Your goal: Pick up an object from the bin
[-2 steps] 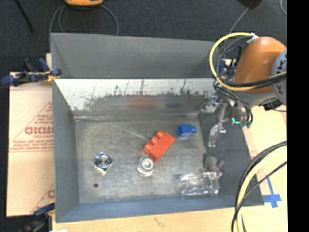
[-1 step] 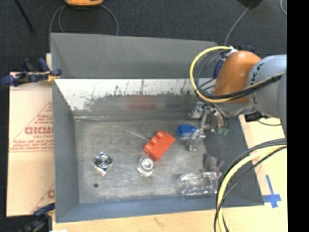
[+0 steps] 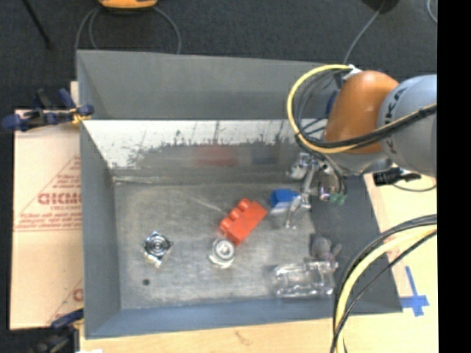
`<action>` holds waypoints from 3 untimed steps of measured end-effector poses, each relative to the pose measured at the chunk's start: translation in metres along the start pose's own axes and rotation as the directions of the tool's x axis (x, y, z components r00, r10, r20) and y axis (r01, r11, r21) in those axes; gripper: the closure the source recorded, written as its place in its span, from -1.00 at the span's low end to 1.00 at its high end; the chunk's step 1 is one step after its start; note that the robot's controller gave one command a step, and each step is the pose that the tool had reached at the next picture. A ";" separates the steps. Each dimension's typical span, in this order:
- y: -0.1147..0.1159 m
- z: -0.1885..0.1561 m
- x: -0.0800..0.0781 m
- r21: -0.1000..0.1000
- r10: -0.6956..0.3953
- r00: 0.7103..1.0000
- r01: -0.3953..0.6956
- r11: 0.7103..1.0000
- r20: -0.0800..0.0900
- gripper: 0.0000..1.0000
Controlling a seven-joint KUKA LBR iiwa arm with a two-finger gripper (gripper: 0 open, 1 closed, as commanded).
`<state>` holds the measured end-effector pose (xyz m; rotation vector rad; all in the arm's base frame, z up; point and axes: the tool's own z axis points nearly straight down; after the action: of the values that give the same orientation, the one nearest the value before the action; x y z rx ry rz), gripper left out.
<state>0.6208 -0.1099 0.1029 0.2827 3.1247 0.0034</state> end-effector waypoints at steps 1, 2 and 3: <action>-0.009 0.002 -0.008 0.001 0.110 0.994 -0.110 0.994 0.005 -1.00; -0.001 0.030 -0.019 0.000 0.179 0.984 -0.179 0.984 0.009 -1.00; -0.003 0.028 -0.022 0.003 0.175 0.985 -0.175 0.985 0.010 -1.00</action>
Offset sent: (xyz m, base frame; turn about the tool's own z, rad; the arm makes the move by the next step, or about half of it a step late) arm 0.0043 -0.0101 -0.0029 0.1149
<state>0.6420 -0.1163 0.0749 0.5545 3.0792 -0.0026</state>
